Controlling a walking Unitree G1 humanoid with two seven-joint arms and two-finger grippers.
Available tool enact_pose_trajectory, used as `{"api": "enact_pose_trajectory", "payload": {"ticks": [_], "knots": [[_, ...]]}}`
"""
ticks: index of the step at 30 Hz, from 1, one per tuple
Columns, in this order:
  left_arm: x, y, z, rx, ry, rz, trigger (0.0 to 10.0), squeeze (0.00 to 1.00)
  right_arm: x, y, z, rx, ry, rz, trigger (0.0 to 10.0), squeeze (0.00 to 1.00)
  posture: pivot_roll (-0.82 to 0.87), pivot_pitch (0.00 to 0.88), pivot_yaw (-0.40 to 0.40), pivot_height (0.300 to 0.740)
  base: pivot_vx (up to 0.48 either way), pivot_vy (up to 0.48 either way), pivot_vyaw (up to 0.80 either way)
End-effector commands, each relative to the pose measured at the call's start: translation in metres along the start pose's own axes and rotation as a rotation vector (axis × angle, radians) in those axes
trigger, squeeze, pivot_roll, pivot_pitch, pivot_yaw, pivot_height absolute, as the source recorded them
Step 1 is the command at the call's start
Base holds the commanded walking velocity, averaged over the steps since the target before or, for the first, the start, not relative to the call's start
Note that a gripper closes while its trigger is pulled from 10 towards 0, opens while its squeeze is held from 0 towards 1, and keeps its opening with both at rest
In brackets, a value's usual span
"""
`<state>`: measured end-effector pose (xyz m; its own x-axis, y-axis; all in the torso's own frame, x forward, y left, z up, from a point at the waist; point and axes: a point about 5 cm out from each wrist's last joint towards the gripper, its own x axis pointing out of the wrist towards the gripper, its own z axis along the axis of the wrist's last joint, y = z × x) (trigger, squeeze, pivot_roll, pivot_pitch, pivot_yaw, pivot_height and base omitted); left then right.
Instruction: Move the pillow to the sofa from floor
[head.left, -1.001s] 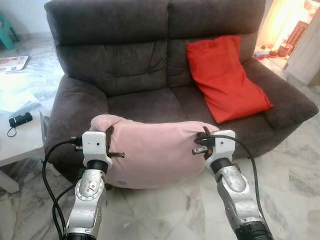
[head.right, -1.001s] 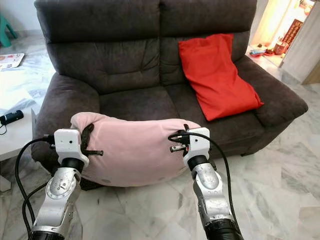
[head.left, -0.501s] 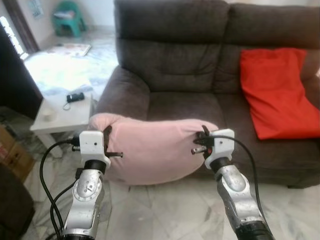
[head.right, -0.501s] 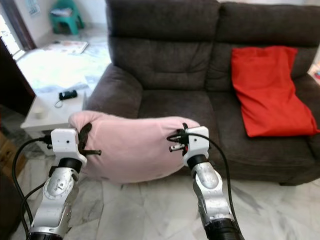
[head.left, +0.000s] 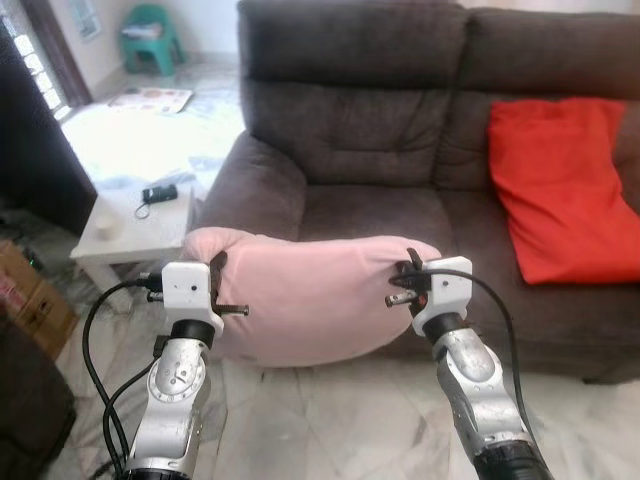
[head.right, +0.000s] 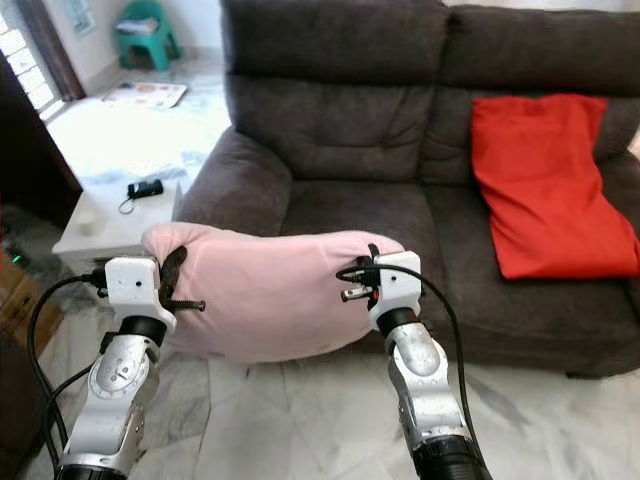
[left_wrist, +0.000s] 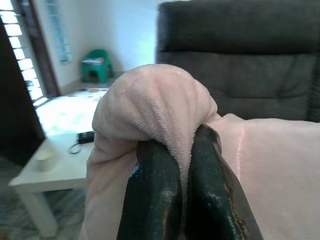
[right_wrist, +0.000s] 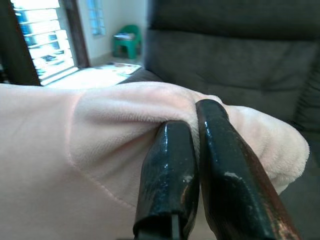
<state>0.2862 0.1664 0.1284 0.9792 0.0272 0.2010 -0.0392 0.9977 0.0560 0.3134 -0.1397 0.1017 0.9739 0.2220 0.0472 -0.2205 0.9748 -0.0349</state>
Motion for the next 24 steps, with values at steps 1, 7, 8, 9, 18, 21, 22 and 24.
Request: {"api": "enact_pose_trajectory", "payload": {"ticks": [1,7,8,9,18,21,22,24], "knots": [[0.005,0.006,0.016,0.000,-0.073,0.027,10.0,0.00,0.007,-0.001,0.026,0.000,-0.117,-0.015,10.0,0.00,0.10,0.001,-0.030,0.734,0.274,0.000,0.00],[0.005,0.005,0.017,0.000,-0.077,0.023,10.0,0.00,0.009,-0.003,0.030,0.001,-0.135,-0.026,10.0,0.00,0.09,0.000,-0.030,0.734,0.273,0.000,0.00],[0.005,0.005,0.017,0.000,-0.076,0.022,10.0,0.00,0.009,-0.003,0.031,0.000,-0.136,-0.026,10.0,0.00,0.09,0.000,-0.030,0.734,0.274,0.000,0.00],[0.005,0.005,0.017,0.000,-0.077,0.022,10.0,0.00,0.009,-0.003,0.032,0.001,-0.137,-0.026,10.0,0.00,0.09,0.000,-0.030,0.734,0.274,0.000,0.00],[0.006,0.004,0.021,0.006,-0.087,0.003,10.0,0.00,0.011,-0.001,0.035,0.003,-0.144,-0.024,10.0,0.00,0.09,0.000,-0.031,0.734,0.276,0.000,0.00],[0.007,0.005,0.023,0.010,-0.094,0.005,10.0,0.00,0.012,0.000,0.036,-0.001,-0.146,-0.017,10.0,0.00,0.09,0.000,-0.032,0.734,0.274,0.000,0.00],[0.008,0.005,0.024,0.011,-0.098,0.006,10.0,0.00,0.012,0.001,0.036,-0.007,-0.146,-0.012,10.0,0.00,0.09,0.000,-0.033,0.734,0.274,0.000,0.00],[0.008,0.006,0.025,0.012,-0.102,0.008,10.0,0.00,0.011,0.001,0.036,-0.014,-0.148,-0.010,10.0,0.00,0.09,0.000,-0.032,0.734,0.274,0.000,0.00]]}}
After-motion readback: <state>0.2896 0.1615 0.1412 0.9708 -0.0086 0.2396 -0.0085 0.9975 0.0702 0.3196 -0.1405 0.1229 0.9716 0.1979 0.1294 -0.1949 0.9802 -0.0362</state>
